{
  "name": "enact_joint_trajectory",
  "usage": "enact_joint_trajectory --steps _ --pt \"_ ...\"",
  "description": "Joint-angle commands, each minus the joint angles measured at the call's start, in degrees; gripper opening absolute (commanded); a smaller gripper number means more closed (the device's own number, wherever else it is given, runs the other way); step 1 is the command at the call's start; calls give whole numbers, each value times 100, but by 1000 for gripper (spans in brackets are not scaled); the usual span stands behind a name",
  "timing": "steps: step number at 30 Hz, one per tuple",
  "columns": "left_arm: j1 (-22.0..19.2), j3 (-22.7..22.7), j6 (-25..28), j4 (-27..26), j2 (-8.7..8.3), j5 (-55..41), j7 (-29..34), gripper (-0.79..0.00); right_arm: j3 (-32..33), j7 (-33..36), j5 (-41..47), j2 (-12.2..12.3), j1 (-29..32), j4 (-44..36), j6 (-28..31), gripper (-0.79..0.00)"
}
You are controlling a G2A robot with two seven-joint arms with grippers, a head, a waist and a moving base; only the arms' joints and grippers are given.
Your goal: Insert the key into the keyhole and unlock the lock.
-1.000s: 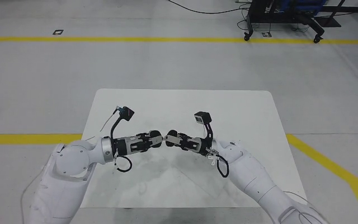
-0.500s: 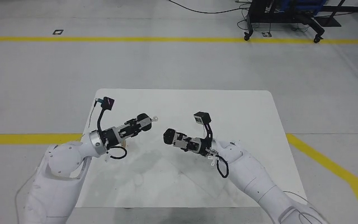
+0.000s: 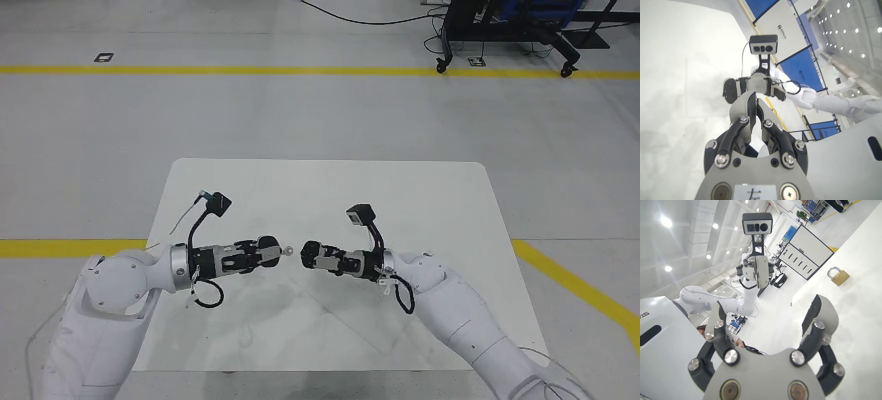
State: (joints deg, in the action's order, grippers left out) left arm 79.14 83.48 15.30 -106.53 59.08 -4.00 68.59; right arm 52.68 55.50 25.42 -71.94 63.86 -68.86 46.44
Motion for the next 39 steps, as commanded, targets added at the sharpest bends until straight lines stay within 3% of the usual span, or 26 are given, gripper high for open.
enact_joint_trajectory --steps 1,10,37,39 --pt "5 -93 122 -50 -18 50 221 -785 177 199 167 77 135 -156 -114 -403" --pt "-44 -352 254 -79 -71 65 541 -785 280 719 450 194 412 -537 -542 -468" --pt "-81 -577 173 -125 -201 272 216 -785 30 376 -245 175 345 -671 -620 -523" --pt "-85 -589 176 -126 -211 271 216 -785 23 371 -244 177 346 -685 -618 -613"
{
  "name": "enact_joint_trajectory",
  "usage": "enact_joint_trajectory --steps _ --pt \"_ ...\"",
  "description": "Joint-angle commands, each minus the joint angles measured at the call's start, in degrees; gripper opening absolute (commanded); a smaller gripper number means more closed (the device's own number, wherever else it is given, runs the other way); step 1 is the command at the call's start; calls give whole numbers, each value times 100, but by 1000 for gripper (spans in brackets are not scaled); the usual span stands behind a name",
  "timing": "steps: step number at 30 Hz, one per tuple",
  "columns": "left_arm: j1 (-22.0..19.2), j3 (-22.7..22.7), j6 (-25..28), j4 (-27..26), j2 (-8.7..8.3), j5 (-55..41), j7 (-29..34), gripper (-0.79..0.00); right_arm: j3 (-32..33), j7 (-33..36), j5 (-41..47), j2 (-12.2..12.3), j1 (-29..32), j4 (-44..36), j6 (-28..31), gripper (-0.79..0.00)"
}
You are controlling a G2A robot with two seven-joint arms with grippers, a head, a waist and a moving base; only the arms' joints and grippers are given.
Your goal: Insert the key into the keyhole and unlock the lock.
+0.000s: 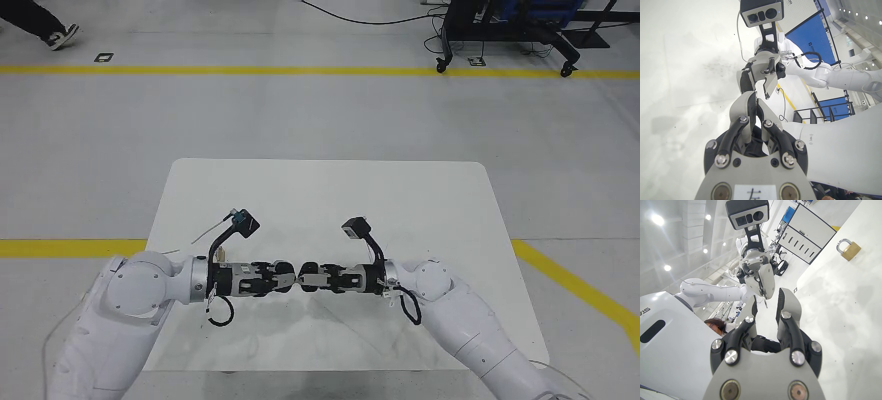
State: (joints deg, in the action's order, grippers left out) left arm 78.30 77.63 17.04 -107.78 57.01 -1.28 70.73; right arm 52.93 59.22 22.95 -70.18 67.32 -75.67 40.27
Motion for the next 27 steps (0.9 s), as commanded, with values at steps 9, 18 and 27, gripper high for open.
enact_joint_trajectory --steps 9,18,27 --pt "-43 -83 -132 22 -35 141 -226 0 -36 4 24 4 -48 -8 9 -785" --pt "-46 -53 -127 38 -37 182 -486 0 572 39 27 189 197 25 440 -785" --pt "-46 -53 -127 38 -37 182 -486 0 1522 -278 248 523 898 -348 758 -785"
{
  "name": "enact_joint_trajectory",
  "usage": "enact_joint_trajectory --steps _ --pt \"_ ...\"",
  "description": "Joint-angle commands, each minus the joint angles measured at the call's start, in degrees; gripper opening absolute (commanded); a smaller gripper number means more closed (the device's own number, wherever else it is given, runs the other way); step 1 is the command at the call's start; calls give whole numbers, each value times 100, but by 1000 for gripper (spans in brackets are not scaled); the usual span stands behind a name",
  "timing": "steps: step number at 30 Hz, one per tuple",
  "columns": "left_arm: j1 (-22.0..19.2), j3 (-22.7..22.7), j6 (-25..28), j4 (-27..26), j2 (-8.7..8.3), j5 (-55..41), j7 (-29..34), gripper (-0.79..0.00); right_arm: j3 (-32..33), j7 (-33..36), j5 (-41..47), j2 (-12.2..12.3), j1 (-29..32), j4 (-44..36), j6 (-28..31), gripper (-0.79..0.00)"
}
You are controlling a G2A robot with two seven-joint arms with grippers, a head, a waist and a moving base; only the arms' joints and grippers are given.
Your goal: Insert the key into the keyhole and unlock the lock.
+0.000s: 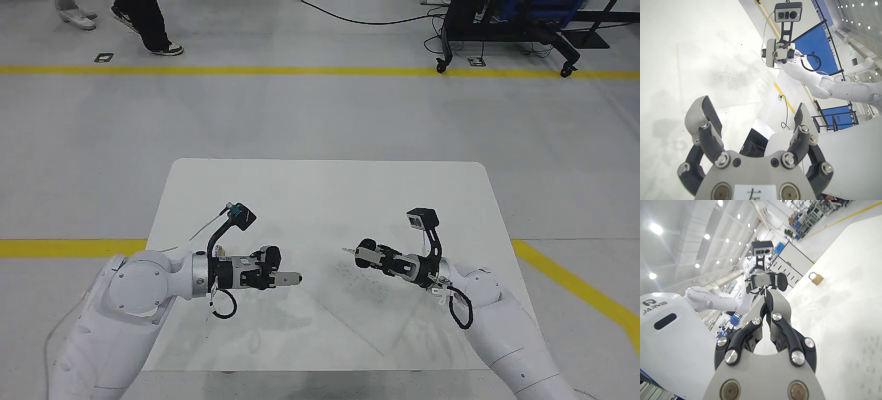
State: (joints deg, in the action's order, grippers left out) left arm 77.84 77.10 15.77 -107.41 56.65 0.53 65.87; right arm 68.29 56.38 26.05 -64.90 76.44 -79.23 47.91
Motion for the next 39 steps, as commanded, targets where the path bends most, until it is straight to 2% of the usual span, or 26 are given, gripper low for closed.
enact_joint_trajectory --steps 1,3,5,7,10,12,15,19,20,24,26,29,33,34,36,39 --pt "0 0 0 0 0 0 0 0 -13 6 -62 -5 -14 8 -6 -785" --pt "-4 16 3 -16 1 4 -58 0 -13 6 -62 -5 -14 8 -6 -785" --pt "6 192 -45 -201 -11 200 -420 0 -13 6 -62 -5 -14 8 -6 -785" --pt "55 535 -194 -483 -53 608 -649 0 -13 6 -62 -5 -14 8 -6 -785" --pt "194 1197 -435 -841 -143 1306 -631 0 -13 6 -62 -5 -14 8 -6 -785" --pt "290 1655 -726 -973 -221 2154 -379 0 -13 6 -62 -5 -14 8 -6 -785" --pt "442 1766 -1223 -1202 -273 3489 -284 0 -13 6 -62 -5 -14 8 -6 -785" --pt "509 1266 -1508 -1057 -297 4774 29 0 -13 6 -62 -5 -14 8 -6 -785" --pt "438 1004 -1543 -913 -292 5187 30 0 -13 6 -62 -5 -14 8 -6 -785" --pt "105 232 -1621 -358 -221 5672 -169 -9 -13 6 -62 -5 -14 8 -6 -785" --pt "-153 -177 -1665 -25 -163 5819 -222 -120 -13 6 -62 -5 -14 8 -6 -785" --pt "-423 -592 -1849 248 -93 6104 -225 -182 -13 6 -62 -5 -14 8 -6 -785" --pt "-632 -916 -2026 426 -32 6329 69 -280 -13 6 -62 -5 -14 8 -6 -785" --pt "-667 -991 -2080 482 -20 6420 211 -388 -13 6 -62 -5 -14 8 -6 -785" --pt "-754 -1116 -2161 544 2 6621 433 -416 -13 6 -62 -5 -14 8 -6 -785" --pt "-821 -1206 -2300 644 38 6705 583 -542 -13 6 -62 -5 -14 8 -6 -785"
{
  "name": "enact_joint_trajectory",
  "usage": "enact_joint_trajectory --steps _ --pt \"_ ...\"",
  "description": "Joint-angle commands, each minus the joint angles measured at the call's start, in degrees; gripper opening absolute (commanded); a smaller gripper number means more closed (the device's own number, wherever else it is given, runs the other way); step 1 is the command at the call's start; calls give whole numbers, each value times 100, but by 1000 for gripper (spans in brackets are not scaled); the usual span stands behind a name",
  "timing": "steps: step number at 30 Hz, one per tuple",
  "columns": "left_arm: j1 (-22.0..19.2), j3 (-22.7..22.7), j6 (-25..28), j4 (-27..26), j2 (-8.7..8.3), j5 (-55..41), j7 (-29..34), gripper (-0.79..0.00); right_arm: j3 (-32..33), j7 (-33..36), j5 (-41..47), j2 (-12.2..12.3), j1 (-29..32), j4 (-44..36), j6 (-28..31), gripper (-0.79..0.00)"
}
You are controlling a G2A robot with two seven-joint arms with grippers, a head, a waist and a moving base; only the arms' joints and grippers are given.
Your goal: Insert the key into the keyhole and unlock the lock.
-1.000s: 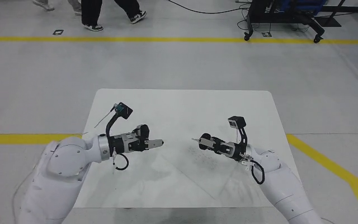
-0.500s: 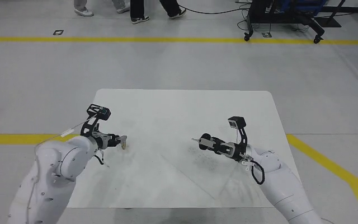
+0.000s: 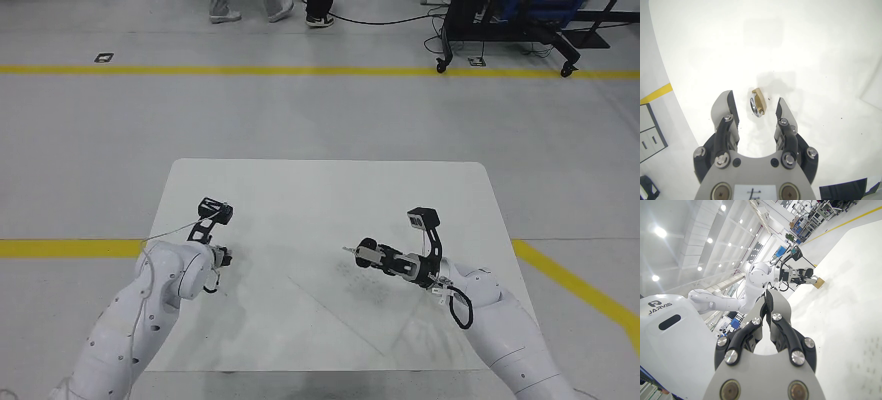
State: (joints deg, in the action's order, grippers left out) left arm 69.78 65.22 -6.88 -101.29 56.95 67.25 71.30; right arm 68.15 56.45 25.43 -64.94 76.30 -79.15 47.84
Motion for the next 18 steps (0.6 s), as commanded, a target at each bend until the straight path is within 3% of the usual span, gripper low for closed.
enact_joint_trajectory --steps 1,8,9,10,18 --pt "-25 -32 -60 42 16 49 61 -560 0 0 0 0 0 0 0 -785" --pt "34 -33 -101 -6 44 146 211 -622 0 0 0 0 0 0 0 -785" --pt "46 -37 -93 -29 46 145 231 -662 0 0 0 0 0 0 0 -785" --pt "61 -36 -79 -61 50 131 253 -785 0 0 0 0 0 0 0 -785" --pt "42 -10 -49 -44 86 176 266 -785 0 0 0 0 0 0 0 -785"
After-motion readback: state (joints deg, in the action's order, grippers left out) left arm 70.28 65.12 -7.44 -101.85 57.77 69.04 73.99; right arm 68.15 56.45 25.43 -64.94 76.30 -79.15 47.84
